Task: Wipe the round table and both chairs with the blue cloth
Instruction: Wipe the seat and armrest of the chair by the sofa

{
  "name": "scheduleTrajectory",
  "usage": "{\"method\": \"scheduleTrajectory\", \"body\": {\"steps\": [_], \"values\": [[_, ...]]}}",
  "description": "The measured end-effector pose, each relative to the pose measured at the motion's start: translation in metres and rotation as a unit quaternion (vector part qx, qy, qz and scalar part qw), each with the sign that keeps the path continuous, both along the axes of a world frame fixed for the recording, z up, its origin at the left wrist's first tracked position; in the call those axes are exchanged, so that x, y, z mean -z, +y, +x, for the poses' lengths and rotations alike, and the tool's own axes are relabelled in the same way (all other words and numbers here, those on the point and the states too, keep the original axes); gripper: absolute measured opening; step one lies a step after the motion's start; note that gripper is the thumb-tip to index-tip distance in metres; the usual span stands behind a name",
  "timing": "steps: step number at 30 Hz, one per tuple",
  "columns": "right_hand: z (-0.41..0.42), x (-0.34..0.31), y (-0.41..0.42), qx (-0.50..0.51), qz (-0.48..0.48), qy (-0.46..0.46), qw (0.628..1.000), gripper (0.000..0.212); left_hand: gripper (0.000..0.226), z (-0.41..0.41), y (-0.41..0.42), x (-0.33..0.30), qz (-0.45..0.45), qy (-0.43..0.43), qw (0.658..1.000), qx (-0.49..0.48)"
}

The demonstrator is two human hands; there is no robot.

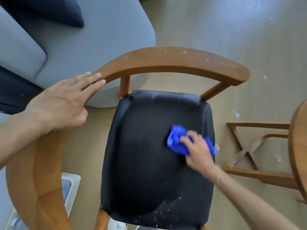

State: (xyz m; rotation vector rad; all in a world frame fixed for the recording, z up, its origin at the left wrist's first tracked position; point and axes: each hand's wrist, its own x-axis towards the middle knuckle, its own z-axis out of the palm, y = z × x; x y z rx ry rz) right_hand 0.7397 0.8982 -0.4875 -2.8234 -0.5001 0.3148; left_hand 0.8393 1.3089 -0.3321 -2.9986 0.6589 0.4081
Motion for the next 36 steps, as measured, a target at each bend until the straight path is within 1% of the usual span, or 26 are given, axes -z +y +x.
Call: {"method": "scheduleTrajectory", "body": {"steps": [1, 3, 4, 6, 7, 8, 9, 10, 11, 12, 13, 14, 15, 16, 18, 20, 22, 24, 25, 26, 27, 29, 31, 32, 34, 36], "values": [[-0.047, -0.003, -0.006, -0.053, 0.001, 0.037, 0.998, 0.059, 0.081, 0.0, 0.0, -0.001, -0.001, -0.001, 1.0, 0.002], [-0.125, -0.017, -0.021, -0.167, -0.016, 0.118, 0.979, 0.061, 0.082, -0.001, -0.001, -0.002, -0.002, 0.0, 1.0, 0.004], [-0.144, -0.027, -0.028, -0.222, -0.027, 0.143, 0.964, 0.06, 0.082, -0.001, -0.001, -0.002, -0.004, 0.0, 1.0, 0.003], [-0.134, -0.032, -0.043, -0.287, -0.045, 0.152, 0.945, 0.054, 0.083, -0.001, -0.002, -0.003, -0.007, 0.003, 1.0, -0.002], [-0.111, -0.034, -0.048, -0.286, -0.036, 0.132, 0.948, 0.056, 0.086, -0.001, -0.002, -0.002, -0.007, 0.007, 1.0, -0.003], [-0.082, -0.031, -0.051, -0.252, -0.021, 0.099, 0.963, 0.059, 0.087, 0.0, -0.002, -0.002, -0.006, 0.008, 1.0, -0.004], [-0.048, -0.027, -0.052, -0.179, 0.001, 0.063, 0.982, 0.059, 0.088, 0.001, -0.001, -0.003, -0.004, 0.006, 1.0, -0.003], [-0.012, -0.021, -0.054, -0.076, 0.021, 0.029, 0.996, 0.057, 0.088, 0.001, -0.002, -0.002, -0.002, 0.006, 1.0, -0.003], [0.021, -0.019, -0.055, 0.034, 0.016, 0.002, 0.999, 0.054, 0.088, 0.001, -0.002, -0.002, -0.002, 0.006, 1.0, -0.003], [0.048, -0.017, -0.055, 0.134, 0.004, -0.004, 0.991, 0.051, 0.087, 0.001, -0.003, -0.002, -0.002, 0.006, 1.0, -0.005], [0.062, -0.013, -0.054, 0.205, -0.012, 0.01, 0.979, 0.049, 0.087, 0.001, -0.003, -0.002, -0.001, 0.008, 1.0, -0.008], [0.065, -0.009, -0.05, 0.239, -0.024, 0.025, 0.97, 0.048, 0.086, 0.001, -0.004, -0.001, 0.002, 0.012, 1.0, -0.011], [0.057, -0.009, -0.044, 0.239, -0.03, 0.033, 0.97, 0.047, 0.085, 0.001, -0.004, -0.001, 0.004, 0.016, 1.0, -0.015], [0.038, -0.007, -0.036, 0.215, -0.031, 0.029, 0.976, 0.047, 0.085, 0.001, -0.005, -0.001, 0.003, 0.02, 1.0, -0.021], [-0.029, -0.004, -0.015, 0.145, -0.029, 0.027, 0.989, 0.047, 0.082, 0.0, -0.007, -0.004, -0.002, 0.031, 0.999, -0.028], [-0.11, -0.007, 0.011, 0.06, -0.005, 0.093, 0.994, 0.052, 0.079, -0.003, -0.01, -0.007, -0.006, 0.031, 0.999, -0.032], [-0.167, -0.016, 0.035, -0.048, 0.004, 0.178, 0.983, 0.059, 0.076, -0.004, -0.012, -0.011, -0.015, 0.023, 0.999, -0.045], [-0.176, -0.02, 0.037, -0.148, -0.003, 0.22, 0.964, 0.056, 0.073, -0.007, -0.015, -0.014, -0.03, 0.001, 0.998, -0.047], [-0.166, -0.022, 0.033, -0.163, 0.003, 0.23, 0.959, 0.052, 0.071, -0.01, -0.015, -0.015, -0.038, -0.017, 0.998, -0.047], [-0.151, -0.025, 0.031, -0.153, 0.012, 0.225, 0.962, 0.05, 0.069, -0.014, -0.013, -0.016, -0.044, -0.037, 0.997, -0.048], [-0.132, -0.027, 0.031, -0.126, 0.022, 0.193, 0.973, 0.049, 0.067, -0.02, -0.011, -0.018, -0.05, -0.053, 0.996, -0.054], [-0.091, -0.028, 0.036, -0.027, 0.029, 0.116, 0.992, 0.049, 0.065, -0.039, -0.005, -0.019, -0.053, -0.068, 0.993, -0.075], [-0.054, -0.032, 0.059, 0.08, 0.026, 0.089, 0.992, 0.048, 0.064, -0.057, -0.002, -0.018, -0.043, -0.077, 0.993, -0.078], [-0.044, -0.034, 0.078, 0.098, 0.01, 0.088, 0.991, 0.048, 0.064, -0.068, 0.0, -0.017, -0.037, -0.082, 0.993, -0.073], [-0.042, -0.032, 0.122, 0.075, -0.023, 0.093, 0.993, 0.047, 0.065, -0.084, 0.001, -0.014, -0.029, -0.096, 0.993, -0.06], [-0.063, -0.021, 0.159, 0.004, -0.054, 0.066, 0.996, 0.046, 0.066, -0.09, 0.002, -0.013, -0.016, -0.11, 0.992, -0.062]]}}
